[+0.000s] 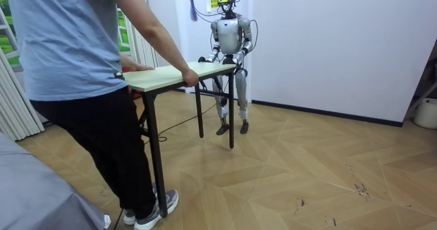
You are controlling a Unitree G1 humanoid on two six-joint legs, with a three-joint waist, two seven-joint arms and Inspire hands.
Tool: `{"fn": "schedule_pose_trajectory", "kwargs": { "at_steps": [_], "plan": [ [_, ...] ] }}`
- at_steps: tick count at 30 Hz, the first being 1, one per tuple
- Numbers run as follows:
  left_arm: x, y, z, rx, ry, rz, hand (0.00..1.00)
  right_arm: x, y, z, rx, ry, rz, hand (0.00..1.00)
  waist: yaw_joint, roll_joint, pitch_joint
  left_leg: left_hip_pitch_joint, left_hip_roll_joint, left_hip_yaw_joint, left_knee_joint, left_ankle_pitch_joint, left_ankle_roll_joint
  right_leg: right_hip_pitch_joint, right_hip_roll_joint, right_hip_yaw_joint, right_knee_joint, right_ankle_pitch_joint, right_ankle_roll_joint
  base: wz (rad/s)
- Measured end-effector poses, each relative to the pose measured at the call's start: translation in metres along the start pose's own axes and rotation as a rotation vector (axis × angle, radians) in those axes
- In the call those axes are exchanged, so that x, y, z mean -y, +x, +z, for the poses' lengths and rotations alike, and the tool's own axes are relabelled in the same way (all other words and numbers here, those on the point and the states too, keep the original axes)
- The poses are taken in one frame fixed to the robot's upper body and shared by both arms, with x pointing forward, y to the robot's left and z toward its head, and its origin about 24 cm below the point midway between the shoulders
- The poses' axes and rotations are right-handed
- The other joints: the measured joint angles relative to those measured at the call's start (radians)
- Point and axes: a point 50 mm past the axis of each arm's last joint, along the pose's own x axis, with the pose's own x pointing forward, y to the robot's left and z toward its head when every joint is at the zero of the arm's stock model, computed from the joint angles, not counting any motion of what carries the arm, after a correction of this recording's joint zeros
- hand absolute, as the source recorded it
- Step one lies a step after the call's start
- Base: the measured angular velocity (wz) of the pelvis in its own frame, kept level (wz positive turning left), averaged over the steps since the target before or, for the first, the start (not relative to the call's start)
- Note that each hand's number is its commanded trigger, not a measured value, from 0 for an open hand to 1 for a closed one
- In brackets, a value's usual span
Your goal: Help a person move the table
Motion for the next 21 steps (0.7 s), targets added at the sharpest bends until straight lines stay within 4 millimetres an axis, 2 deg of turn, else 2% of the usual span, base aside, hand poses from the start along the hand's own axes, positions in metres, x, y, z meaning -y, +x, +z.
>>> {"fn": "schedule_pose_trajectory", "kwargs": {
  "at_steps": [1,2,4,5,7,8,9,10,11,12,13,14,15,17,18,19,21],
  "plan": [
    [-0.002,-0.001,0.002,-0.002,0.013,-0.002,1.00,0.002,-0.001,0.000,-0.003,0.000,-0.001,1.00,0.001,-0.001,0.0003,-0.032,0.009,-0.005,0.060,-0.009,-0.010,-0.007,0.000,-0.007,0.016,-0.007,-0.008,0.04],
    [-0.002,-0.001,0.002,-0.003,0.014,-0.004,1.00,0.002,-0.002,0.000,-0.006,0.000,-0.001,1.00,0.001,-0.001,0.0003,-0.047,0.014,-0.005,0.088,-0.010,-0.011,-0.011,0.002,-0.013,0.024,-0.009,-0.010,0.09],
    [-0.002,-0.002,0.002,-0.006,0.014,-0.014,1.00,0.003,-0.002,0.002,-0.004,-0.004,0.011,1.00,0.006,0.000,0.0001,-0.123,0.033,-0.012,0.208,-0.008,-0.015,-0.020,0.006,-0.018,0.028,-0.019,-0.027,0.07],
    [-0.003,-0.002,0.002,-0.006,0.014,-0.016,1.00,0.003,-0.003,0.002,-0.005,-0.008,0.014,1.00,0.008,0.000,0.0000,-0.136,0.035,-0.022,0.226,-0.004,-0.021,-0.022,0.007,-0.020,0.026,-0.022,-0.031,0.07],
    [-0.005,-0.004,0.001,-0.010,0.003,-0.023,1.00,0.004,-0.004,0.006,-0.007,-0.026,0.033,1.00,0.005,0.000,-0.0013,-0.161,0.040,-0.058,0.263,0.007,-0.044,-0.037,0.009,-0.040,0.020,-0.025,-0.053,0.09],
    [-0.005,-0.004,0.000,-0.016,0.001,-0.024,1.00,0.004,-0.005,0.007,-0.004,-0.031,0.037,1.00,0.006,0.002,-0.0002,-0.166,0.051,-0.053,0.289,0.005,-0.046,-0.047,0.010,-0.054,0.020,-0.027,-0.061,-0.15],
    [-0.007,-0.006,-0.001,-0.021,-0.014,-0.017,1.00,0.005,-0.005,0.009,-0.004,-0.038,0.035,1.00,0.021,0.013,-0.0031,-0.168,0.090,-0.040,0.420,0.000,-0.052,-0.051,0.026,-0.082,0.030,-0.039,-0.079,-0.36],
    [-0.008,-0.007,-0.002,-0.032,-0.030,-0.016,1.00,0.004,-0.004,0.010,-0.001,-0.041,0.037,1.00,0.032,0.033,-0.0084,-0.159,0.130,-0.050,0.544,-0.002,-0.054,-0.048,0.048,-0.104,0.030,-0.040,-0.092,-0.31],
    [-0.008,-0.006,-0.001,-0.034,-0.035,-0.019,1.00,0.003,-0.003,0.011,-0.001,-0.044,0.042,1.00,0.030,0.042,-0.0067,-0.150,0.142,-0.062,0.577,-0.001,-0.056,-0.049,0.055,-0.116,0.028,-0.039,-0.096,0.19],
    [-0.005,-0.004,-0.001,-0.046,-0.035,-0.028,1.00,0.002,-0.002,0.011,-0.002,-0.046,0.054,1.00,0.012,0.050,-0.0049,-0.124,0.155,-0.082,0.588,0.006,-0.068,-0.058,0.056,-0.147,0.026,-0.037,-0.100,0.65],
    [-0.002,-0.002,-0.002,-0.053,-0.034,-0.041,1.00,0.000,-0.002,0.012,0.004,-0.046,0.072,1.00,-0.011,0.059,-0.0044,-0.097,0.158,-0.095,0.570,0.010,-0.075,-0.074,0.054,-0.174,0.027,-0.036,-0.103,0.68],
    [0.000,-0.001,-0.003,-0.057,-0.033,-0.047,1.00,0.000,-0.002,0.013,0.009,-0.045,0.080,1.00,-0.018,0.066,-0.0044,-0.077,0.161,-0.097,0.548,0.010,-0.075,-0.081,0.054,-0.186,0.029,-0.034,-0.105,0.57],
    [0.003,0.001,-0.005,-0.067,-0.030,-0.060,1.00,-0.002,-0.001,0.016,0.025,-0.048,0.090,1.00,-0.026,0.078,-0.0050,-0.034,0.160,-0.096,0.477,0.010,-0.076,-0.108,0.052,-0.202,0.044,-0.032,-0.106,0.36],
    [0.009,0.005,-0.006,-0.084,-0.023,-0.090,1.00,-0.006,0.001,0.021,0.052,-0.041,0.111,1.00,-0.040,0.100,0.0000,0.018,0.153,-0.096,0.348,-0.007,-0.096,-0.148,0.049,-0.228,0.067,-0.024,-0.110,0.36],
    [0.013,0.008,-0.006,-0.086,-0.017,-0.105,1.00,-0.009,0.003,0.024,0.058,-0.042,0.124,1.00,-0.054,0.108,-0.0002,0.043,0.147,-0.093,0.250,-0.019,-0.098,-0.184,0.037,-0.249,0.090,-0.019,-0.111,0.35],
    [0.018,0.013,-0.006,-0.089,-0.009,-0.122,1.00,-0.012,0.005,0.024,0.059,-0.040,0.136,1.00,-0.054,0.108,-0.0003,0.061,0.131,-0.088,0.143,-0.045,-0.094,-0.228,0.020,-0.250,0.120,-0.011,-0.111,0.30],
    [0.024,0.019,-0.005,-0.088,-0.003,-0.140,1.00,-0.017,0.009,0.026,0.066,-0.039,0.156,1.00,-0.054,0.109,-0.0009,0.074,0.110,-0.075,0.028,-0.084,-0.094,-0.282,-0.005,-0.251,0.140,0.019,-0.110,0.05]
  ]
}}
